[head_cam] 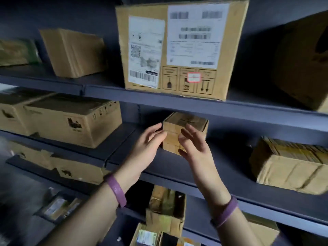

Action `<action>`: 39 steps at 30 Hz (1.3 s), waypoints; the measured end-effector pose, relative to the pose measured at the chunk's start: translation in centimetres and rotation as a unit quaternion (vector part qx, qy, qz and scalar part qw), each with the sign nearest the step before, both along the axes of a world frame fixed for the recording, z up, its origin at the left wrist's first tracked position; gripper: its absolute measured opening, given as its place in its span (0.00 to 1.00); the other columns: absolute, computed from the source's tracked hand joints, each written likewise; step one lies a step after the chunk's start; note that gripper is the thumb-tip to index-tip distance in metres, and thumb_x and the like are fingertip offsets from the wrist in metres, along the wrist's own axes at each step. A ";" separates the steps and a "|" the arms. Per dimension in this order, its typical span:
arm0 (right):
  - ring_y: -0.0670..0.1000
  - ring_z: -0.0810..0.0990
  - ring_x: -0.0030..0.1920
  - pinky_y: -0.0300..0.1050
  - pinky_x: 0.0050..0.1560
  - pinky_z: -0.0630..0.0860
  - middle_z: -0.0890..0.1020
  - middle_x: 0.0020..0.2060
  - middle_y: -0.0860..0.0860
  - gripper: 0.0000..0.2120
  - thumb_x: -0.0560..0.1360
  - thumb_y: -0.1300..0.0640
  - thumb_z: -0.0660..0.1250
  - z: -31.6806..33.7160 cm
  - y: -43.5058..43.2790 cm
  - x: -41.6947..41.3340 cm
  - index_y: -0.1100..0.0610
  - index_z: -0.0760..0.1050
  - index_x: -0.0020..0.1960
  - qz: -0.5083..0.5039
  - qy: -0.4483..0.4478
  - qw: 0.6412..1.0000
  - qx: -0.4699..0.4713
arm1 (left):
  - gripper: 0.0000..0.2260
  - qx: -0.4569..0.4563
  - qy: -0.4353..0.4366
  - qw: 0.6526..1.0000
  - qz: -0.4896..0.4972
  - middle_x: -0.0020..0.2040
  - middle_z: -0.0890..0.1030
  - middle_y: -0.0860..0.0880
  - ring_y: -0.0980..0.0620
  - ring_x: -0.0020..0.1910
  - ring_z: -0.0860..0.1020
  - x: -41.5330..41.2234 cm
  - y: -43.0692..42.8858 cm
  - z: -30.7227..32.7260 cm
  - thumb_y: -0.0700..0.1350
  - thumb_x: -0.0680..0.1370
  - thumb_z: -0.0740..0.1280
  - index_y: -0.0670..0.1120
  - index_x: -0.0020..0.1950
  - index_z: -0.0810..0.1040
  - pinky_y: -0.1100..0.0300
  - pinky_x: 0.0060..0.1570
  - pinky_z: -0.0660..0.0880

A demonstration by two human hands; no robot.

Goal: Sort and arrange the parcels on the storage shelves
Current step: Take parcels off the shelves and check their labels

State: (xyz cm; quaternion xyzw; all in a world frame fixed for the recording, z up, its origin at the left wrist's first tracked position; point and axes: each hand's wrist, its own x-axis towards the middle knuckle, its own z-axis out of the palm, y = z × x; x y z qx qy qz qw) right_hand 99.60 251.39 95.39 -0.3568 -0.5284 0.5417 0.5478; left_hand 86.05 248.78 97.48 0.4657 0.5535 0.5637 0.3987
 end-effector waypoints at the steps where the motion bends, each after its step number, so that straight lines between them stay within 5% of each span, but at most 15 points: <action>1: 0.40 0.74 0.65 0.51 0.72 0.68 0.76 0.65 0.43 0.19 0.78 0.57 0.66 0.2 0.3 -2.0 0.47 0.71 0.67 0.005 0.001 1.000 0.001 | 0.14 0.001 -0.003 1.000 0.006 0.51 0.78 0.65 0.67 0.55 0.75 -2.0 0.2 0.3 0.48 0.79 0.65 0.56 0.65 0.75 0.62 0.59 0.69; 8: 0.36 0.74 0.64 0.49 0.71 0.70 0.75 0.62 0.35 0.21 0.78 0.54 0.67 0.4 0.9 -14.3 0.45 0.69 0.70 0.028 -0.032 0.999 0.023 | 0.14 0.011 0.006 1.000 0.025 0.54 0.79 0.63 0.65 0.56 0.76 -14.4 0.5 0.7 0.49 0.79 0.65 0.56 0.64 0.75 0.62 0.60 0.70; 17: 0.33 0.77 0.59 0.46 0.69 0.71 0.76 0.65 0.43 0.18 0.78 0.56 0.66 0.6 -2.6 -30.1 0.44 0.71 0.65 -0.015 -0.026 0.999 0.037 | 0.11 0.023 0.033 0.999 -0.028 0.60 0.78 0.62 0.59 0.62 0.75 -31.2 -2.2 0.5 0.54 0.77 0.66 0.65 0.58 0.76 0.54 0.66 0.70; 24: 0.43 0.76 0.64 0.52 0.69 0.70 0.77 0.63 0.41 0.17 0.75 0.52 0.69 3.3 -5.8 -44.5 0.39 0.72 0.61 -0.027 -0.040 0.997 0.058 | 0.11 0.034 0.051 0.998 -0.027 0.63 0.77 0.60 0.57 0.63 0.75 -46.0 -5.3 3.3 0.55 0.76 0.66 0.66 0.58 0.76 0.50 0.68 0.68; 29: 0.39 0.75 0.63 0.52 0.69 0.71 0.76 0.64 0.40 0.23 0.73 0.46 0.68 5.6 -5.5 -52.3 0.40 0.71 0.67 -0.015 -0.056 0.994 0.089 | 0.12 0.058 0.038 0.997 -0.021 0.64 0.77 0.57 0.59 0.60 0.76 -53.8 -5.3 5.6 0.52 0.77 0.66 0.63 0.61 0.76 0.54 0.68 0.69; 34: 0.40 0.76 0.63 0.47 0.67 0.73 0.76 0.65 0.41 0.20 0.77 0.52 0.67 7.5 -3.3 -58.8 0.41 0.70 0.67 -0.002 -0.052 0.991 0.127 | 0.12 0.089 0.016 0.996 -0.011 0.56 0.79 0.61 0.61 0.58 0.76 -61.1 -4.0 8.1 0.49 0.78 0.65 0.60 0.61 0.75 0.57 0.66 0.69; 39: 0.43 0.74 0.66 0.48 0.70 0.70 0.74 0.67 0.44 0.21 0.77 0.51 0.68 9.9 0.3 -65.6 0.42 0.69 0.68 0.017 -0.047 0.984 0.169 | 0.14 0.146 0.056 0.987 0.039 0.61 0.78 0.59 0.61 0.59 0.76 -69.3 -2.3 10.5 0.50 0.79 0.65 0.60 0.63 0.74 0.58 0.63 0.71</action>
